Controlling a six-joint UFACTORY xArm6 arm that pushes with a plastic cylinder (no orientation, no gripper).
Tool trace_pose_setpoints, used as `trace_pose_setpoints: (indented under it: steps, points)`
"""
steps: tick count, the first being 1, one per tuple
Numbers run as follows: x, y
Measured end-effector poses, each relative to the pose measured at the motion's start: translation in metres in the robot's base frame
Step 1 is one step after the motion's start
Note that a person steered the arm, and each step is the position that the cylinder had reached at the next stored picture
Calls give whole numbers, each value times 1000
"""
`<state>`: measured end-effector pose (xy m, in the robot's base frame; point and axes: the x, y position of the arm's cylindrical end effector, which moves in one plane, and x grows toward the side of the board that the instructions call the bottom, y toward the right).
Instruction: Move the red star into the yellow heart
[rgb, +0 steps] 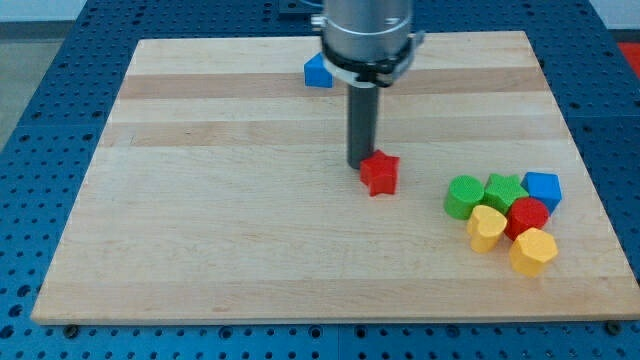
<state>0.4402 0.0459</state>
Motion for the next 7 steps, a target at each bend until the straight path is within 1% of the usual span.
trace_pose_setpoints:
  steps: [1,2,4,5,6,7]
  points:
    - [13,29]
    - [21,45]
    - [49,55]
    - [54,55]
    - [39,54]
    - [27,37]
